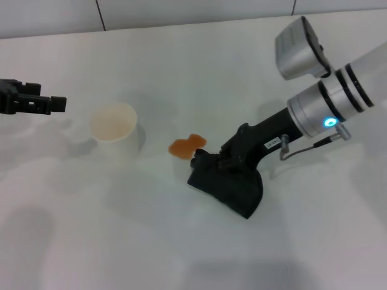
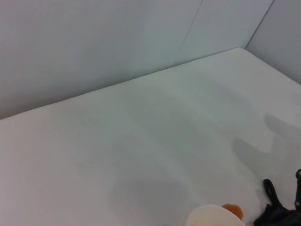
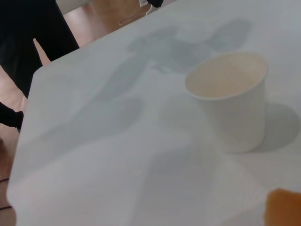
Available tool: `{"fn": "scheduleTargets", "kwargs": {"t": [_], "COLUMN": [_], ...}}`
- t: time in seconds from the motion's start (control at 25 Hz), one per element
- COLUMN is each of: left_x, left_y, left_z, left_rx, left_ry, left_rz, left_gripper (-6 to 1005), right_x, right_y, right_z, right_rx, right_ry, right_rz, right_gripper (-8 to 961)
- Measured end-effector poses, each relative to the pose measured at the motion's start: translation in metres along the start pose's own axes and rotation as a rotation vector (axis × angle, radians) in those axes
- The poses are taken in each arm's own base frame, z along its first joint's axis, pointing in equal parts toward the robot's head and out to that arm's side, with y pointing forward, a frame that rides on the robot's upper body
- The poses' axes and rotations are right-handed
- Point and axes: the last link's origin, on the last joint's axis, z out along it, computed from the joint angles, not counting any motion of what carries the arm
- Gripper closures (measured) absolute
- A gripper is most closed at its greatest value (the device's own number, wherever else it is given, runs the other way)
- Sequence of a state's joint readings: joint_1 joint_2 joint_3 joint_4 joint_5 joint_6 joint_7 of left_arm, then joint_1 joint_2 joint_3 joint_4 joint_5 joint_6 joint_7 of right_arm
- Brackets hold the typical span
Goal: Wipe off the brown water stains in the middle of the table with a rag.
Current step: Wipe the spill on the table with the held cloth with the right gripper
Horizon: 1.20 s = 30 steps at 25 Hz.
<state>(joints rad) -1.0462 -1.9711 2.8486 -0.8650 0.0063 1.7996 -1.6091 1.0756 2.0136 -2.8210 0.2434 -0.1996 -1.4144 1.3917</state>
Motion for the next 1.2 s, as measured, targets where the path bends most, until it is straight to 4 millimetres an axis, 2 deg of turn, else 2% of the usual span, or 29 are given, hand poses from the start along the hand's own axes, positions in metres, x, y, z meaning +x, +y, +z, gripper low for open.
{"fn": "scheduleTargets", "kwargs": {"t": [0.64, 1.2], "left_x": [-0.001, -0.002], "left_y": [0.001, 0.002], "left_z": [0.002, 0.003], "left_rx": [-0.007, -0.013], "left_ry": [-0.001, -0.007], "left_rz": [-0.002, -0.004], "left_gripper": [108, 109], "right_x": [-0.025, -0.043], "right_y": [-0.003, -0.006], "right_z": [0.032, 0.043], "right_rx": [0.053, 0.099], "right_ry": [-0.001, -0.028], "right_rz": [-0.067, -0.088], "right_gripper": [830, 831]}}
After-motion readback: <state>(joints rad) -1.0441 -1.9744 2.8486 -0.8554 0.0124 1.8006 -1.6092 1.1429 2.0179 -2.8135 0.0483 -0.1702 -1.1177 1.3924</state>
